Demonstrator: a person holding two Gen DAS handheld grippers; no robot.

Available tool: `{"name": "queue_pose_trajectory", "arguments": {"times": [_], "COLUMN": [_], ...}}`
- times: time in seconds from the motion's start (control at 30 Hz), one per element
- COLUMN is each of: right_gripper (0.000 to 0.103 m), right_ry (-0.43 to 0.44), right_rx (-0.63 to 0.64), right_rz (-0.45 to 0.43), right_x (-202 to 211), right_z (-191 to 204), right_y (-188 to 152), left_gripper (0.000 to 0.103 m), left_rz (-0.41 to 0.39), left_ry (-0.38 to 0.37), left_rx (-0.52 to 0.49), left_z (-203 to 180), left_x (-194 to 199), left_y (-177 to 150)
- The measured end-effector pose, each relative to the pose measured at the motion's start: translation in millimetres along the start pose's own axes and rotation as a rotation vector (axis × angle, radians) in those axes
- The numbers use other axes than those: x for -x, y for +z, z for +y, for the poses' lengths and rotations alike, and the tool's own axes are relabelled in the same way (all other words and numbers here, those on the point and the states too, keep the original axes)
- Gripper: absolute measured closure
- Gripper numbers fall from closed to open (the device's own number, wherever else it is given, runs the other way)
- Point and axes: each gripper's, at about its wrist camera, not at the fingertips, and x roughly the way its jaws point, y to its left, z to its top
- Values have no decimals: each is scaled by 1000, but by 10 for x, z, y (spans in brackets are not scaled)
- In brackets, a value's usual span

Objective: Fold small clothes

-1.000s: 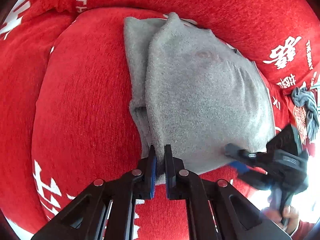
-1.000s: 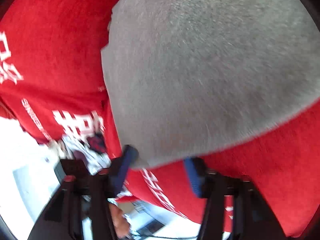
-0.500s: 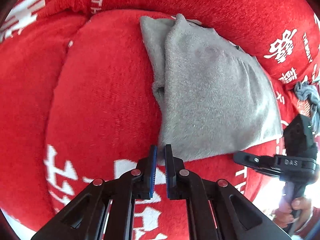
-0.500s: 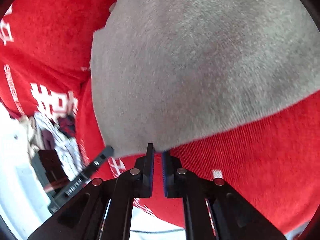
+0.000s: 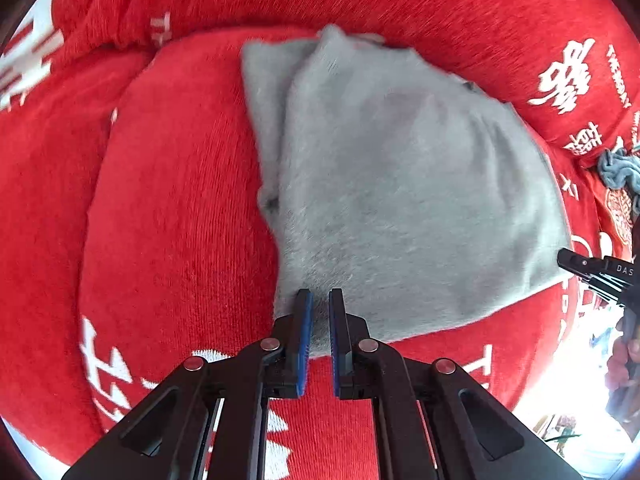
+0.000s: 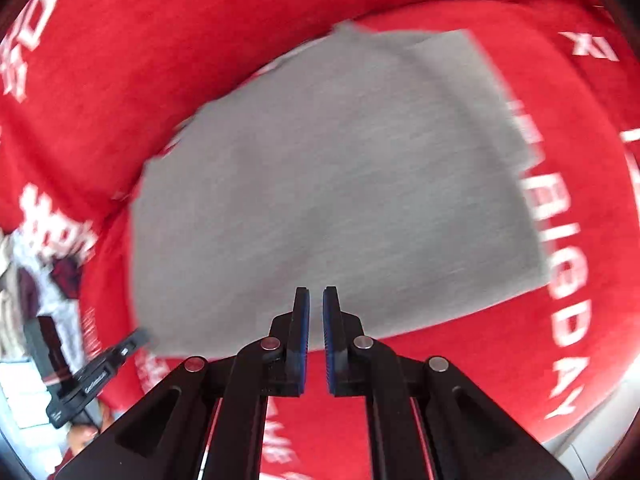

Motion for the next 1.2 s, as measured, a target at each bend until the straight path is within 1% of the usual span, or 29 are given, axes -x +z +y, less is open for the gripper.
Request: {"name": "queue_pose_trajectory", "arguments": {"times": [0.07,0.1,0.13,0.17,0.2,0.3,0.33,0.37,0.43,0.53,0.63,0.67,0.73,0.8,0.93,1.1,1.2], "right_gripper": [96,103,103,103,103,103,103,100,99,98,94,90,81,75,74,68,67], "right_ry": [-59,-69,-13,6,3,-28,-12,-6,6,32,73,83,104,124,163,189,203], "right_rx": [-60,-91,-140,-171,-204,-253,-268,-270,-249,-195,-151,-139,-122,-108,-67,-17,-2], "right_rz": [8,6,-19,-28,-38,-43,-42,-42,-35,-12,26,37,62,80,126,172,198], "right_x": [-60,-83,-56,-24,32,149,215,252,332,368,349,333,228,195,100,-13,-83], "right_z": [-340,-470,-645,-750,-851,-988,-1068,-1056,-1106,-937,-757,-689,-433,-352,-111,112,217], "right_y": [20,23,21,21,21,19,23,17,17,-56,-115,-139,-209,-249,-348,-459,-512], "left_gripper": [95,95,95,95,95,95,95,95,95,95,95,95,95,94,94,94,94], "left_rz": [-9,-5,0,6,13,29,33,37,46,69,86,90,100,100,115,127,136], "left_ry": [-20,-17,-11,-3,6,35,44,55,75,91,102,108,113,110,123,159,168], "left_rx": [10,7,0,-8,-20,-40,-41,-44,-47,-59,-68,-67,-60,-48,-20,-4,6], "left_z": [39,35,26,10,-4,-56,-82,-102,-150,-233,-301,-315,-325,-317,-292,-274,-282], "left_x": [6,14,22,27,36,51,61,74,109,113,133,145,151,168,142,153,150], "left_y": [-10,-9,-8,-6,-10,-10,-9,-11,-27,-50,-86,-99,-107,-124,-144,-198,-226]}}
